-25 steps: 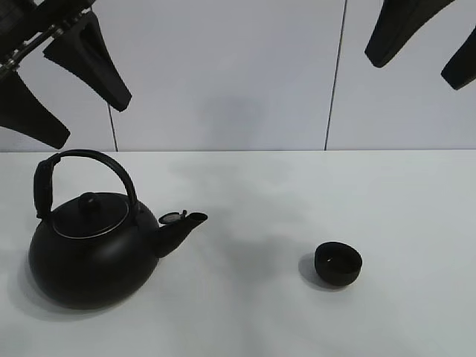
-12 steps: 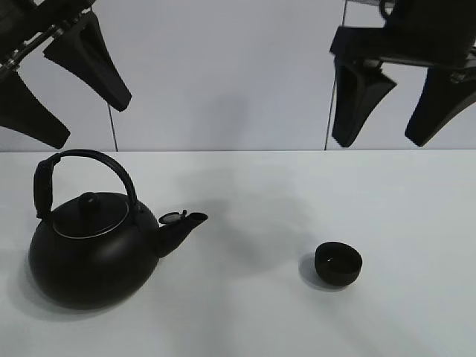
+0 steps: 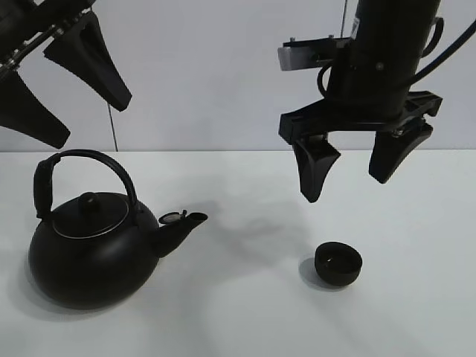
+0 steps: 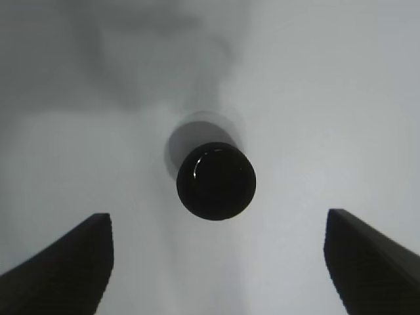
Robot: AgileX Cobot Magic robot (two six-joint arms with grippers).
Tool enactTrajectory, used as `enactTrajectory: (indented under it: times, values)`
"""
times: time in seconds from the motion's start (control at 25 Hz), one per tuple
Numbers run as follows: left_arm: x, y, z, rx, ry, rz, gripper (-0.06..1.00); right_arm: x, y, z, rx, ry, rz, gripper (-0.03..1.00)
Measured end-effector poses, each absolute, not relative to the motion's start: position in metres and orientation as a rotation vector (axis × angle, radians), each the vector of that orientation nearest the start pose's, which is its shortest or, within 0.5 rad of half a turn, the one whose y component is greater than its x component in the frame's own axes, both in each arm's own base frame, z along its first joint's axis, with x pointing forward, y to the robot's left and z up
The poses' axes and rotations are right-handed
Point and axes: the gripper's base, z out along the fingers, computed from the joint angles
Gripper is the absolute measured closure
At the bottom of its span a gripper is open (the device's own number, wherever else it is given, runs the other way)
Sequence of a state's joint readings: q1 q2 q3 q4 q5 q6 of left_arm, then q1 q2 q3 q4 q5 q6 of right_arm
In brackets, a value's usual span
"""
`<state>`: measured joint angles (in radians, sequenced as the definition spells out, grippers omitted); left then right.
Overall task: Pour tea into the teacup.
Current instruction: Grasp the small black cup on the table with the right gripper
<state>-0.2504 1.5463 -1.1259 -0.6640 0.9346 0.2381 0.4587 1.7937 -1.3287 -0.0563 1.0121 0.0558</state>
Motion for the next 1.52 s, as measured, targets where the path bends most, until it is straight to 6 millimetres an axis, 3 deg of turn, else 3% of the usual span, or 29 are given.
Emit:
enactTrajectory:
  times: [0.4,0.76,1.0,1.52]
  values:
    - [0.287,-0.120,0.273,0.227,2.725,-0.835,0.38,0.339,0.163,0.175,-0.648,2.957,-0.024,0.37]
    - [0.287,-0.120,0.273,0.227,2.725,-0.835,0.38,0.342,0.168,0.147,-0.621,2.997,0.014,0.37]
    - [0.287,-0.120,0.273,0.227,2.725,-0.835,0.38,0.333,0.165,0.133,-0.613,3.027,0.022,0.37]
    - [0.287,-0.120,0.273,0.227,2.725,-0.835,0.38,0.337,0.168,0.123,-0.564,3.013,0.050,0.37]
